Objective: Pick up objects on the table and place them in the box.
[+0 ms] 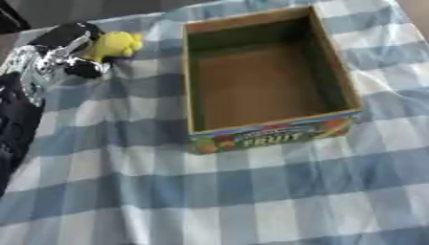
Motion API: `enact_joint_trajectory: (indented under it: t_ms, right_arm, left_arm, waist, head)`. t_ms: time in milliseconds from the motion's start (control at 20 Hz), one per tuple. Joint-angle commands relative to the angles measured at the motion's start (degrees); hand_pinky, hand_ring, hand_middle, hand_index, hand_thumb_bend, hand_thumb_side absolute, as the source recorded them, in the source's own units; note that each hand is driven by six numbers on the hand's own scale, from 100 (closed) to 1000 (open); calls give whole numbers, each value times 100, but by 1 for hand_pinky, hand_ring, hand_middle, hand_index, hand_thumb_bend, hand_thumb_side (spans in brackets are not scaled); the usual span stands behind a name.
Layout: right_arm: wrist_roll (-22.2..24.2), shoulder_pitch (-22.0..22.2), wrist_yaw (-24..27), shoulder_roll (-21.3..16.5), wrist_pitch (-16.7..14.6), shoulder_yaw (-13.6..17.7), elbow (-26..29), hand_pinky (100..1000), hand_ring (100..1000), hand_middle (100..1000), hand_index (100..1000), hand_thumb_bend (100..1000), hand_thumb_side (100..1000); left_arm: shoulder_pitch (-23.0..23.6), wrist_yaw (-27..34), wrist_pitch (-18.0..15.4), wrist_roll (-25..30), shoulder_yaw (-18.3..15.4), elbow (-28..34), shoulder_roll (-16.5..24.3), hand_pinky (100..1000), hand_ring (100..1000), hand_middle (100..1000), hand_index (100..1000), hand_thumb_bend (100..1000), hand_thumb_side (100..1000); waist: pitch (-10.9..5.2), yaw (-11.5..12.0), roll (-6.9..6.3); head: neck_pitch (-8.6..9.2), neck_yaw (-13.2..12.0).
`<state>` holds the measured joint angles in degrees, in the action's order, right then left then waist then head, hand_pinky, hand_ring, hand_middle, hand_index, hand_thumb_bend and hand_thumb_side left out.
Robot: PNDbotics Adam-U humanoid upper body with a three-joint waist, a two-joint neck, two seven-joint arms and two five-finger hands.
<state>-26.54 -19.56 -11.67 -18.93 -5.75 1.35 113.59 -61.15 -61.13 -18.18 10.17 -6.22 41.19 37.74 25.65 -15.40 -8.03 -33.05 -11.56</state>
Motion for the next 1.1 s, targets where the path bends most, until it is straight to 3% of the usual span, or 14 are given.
enact_joint_trajectory:
  t_ms: [50,150,500,1100]
  right_arm:
    - [0,-4,26,-55,10,35,100,935,884,656,831,100,733]
    - [-5,9,22,-56,16,42,100,935,885,656,831,100,733]
    - [-24,56,19,-59,54,53,100,935,884,655,831,100,730]
    - [-28,101,28,-46,72,60,100,935,884,655,832,100,728]
  left_arm:
    - [-93,58,-103,141,48,17,98,741,805,729,774,100,335]
    - [-106,211,-235,400,65,74,97,747,815,747,790,100,397]
    - [-89,880,-461,1254,30,289,204,754,836,779,810,100,479]
    - [-6,1449,-252,1449,0,448,302,719,817,771,749,100,369]
  waist:
    - [-128,18,34]
    - [-146,34,34]
    - [-252,109,30]
    - [-378,174,90]
  head:
    - [24,0]
    - [4,10]
    - [-53,53]
    - [-125,91]
